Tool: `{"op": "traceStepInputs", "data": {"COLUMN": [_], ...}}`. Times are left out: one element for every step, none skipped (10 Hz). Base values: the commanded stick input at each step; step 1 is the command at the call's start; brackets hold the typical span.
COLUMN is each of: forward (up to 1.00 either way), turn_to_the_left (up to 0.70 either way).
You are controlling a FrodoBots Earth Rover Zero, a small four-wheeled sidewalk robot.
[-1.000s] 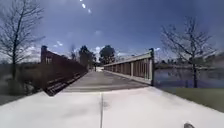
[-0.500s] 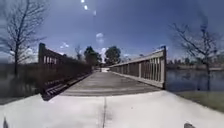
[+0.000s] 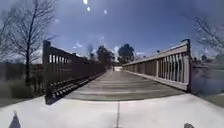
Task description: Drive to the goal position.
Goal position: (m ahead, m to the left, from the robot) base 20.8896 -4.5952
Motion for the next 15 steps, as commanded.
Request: {"op": "traceStepInputs", "data": {"forward": [0.70,0.70,0.70,0.70,0.70,0.70,0.70,0.70,0.70,0.70,0.70,0.70,0.70,0.70,0.70], "turn_to_the_left": [0.00,0.00,0.00,0.00,0.00,0.00,0.00,0.00,0.00,0.00,0.00,0.00,0.00,0.00,0.00]}}
